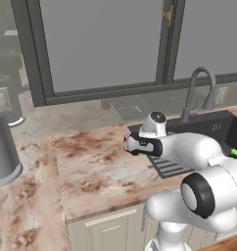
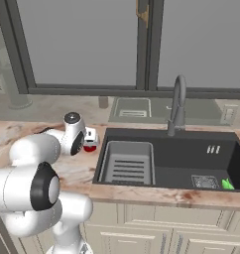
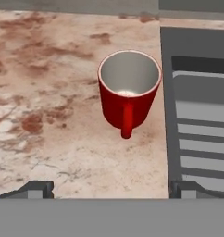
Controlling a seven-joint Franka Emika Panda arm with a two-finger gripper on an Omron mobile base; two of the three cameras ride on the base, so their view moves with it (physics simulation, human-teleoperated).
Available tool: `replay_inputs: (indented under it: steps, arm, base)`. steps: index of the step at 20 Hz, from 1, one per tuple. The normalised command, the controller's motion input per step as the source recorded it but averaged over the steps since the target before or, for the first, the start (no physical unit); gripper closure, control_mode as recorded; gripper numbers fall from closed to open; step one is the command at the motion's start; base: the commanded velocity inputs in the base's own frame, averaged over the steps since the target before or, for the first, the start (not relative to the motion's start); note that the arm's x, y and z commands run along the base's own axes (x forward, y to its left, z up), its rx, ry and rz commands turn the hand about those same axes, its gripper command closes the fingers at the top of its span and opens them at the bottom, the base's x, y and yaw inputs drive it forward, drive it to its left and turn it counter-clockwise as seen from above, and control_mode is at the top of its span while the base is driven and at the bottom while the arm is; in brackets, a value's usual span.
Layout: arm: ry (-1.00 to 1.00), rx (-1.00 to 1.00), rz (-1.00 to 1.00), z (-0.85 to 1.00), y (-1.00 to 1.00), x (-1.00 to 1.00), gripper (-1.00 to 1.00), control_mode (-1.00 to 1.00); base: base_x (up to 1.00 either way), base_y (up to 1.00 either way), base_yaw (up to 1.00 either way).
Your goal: Clear the mugs and bowl far away from the sink.
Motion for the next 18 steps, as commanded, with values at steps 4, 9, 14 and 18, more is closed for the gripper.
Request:
replay_inputs:
  steps: [4,9,14,18]
  arm:
    - [0.00,0.00,0.00,-0.12,0.00,0.06,-1.00,-1.00]
    - [0.00,0.00,0.00,-0.17,0.00,0.07,-1.00,-1.00]
    - [0.00,0.00,0.00,-0.13,0.00,0.10,-1.00,-1.00]
    - [0.00,0.00,0.00,-0.01,0.00,0.16,-1.00,-1.00]
  base:
    - [0.00,0.00,0.00]
    - [0.00,0.00,0.00]
    - [0.00,0.00,0.00]
    - [0.00,0.00,0.00]
